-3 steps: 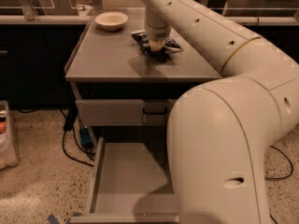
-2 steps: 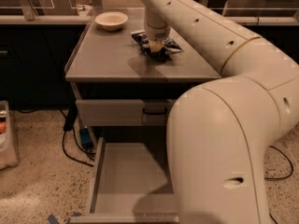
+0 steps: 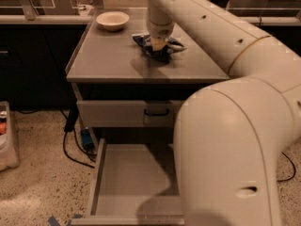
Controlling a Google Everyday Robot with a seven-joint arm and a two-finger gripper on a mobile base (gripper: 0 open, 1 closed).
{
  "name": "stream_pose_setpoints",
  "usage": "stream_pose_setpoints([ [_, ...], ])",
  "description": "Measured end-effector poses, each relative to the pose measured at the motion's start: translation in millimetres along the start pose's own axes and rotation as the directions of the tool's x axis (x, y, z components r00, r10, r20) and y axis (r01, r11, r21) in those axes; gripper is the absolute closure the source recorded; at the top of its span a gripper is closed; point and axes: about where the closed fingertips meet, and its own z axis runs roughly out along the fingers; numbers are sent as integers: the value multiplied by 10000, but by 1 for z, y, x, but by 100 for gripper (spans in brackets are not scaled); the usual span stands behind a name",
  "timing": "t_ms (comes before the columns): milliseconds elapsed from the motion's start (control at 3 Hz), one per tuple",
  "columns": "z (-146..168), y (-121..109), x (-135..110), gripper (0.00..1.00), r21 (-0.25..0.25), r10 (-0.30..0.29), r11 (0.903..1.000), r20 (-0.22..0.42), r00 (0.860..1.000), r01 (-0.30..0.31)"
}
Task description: Place blue chip bag into middle drawer
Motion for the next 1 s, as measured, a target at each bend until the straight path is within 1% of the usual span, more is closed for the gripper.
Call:
stream_pose_setpoints([
  [333,-40,-1,11,100,288,-304,9991,276,9992,296],
  [667,-75,18,36,100,705,-617,9960,1089,9921,542],
  [1000,-105,65,91,100,964,-790,9935,2107,9744,597],
])
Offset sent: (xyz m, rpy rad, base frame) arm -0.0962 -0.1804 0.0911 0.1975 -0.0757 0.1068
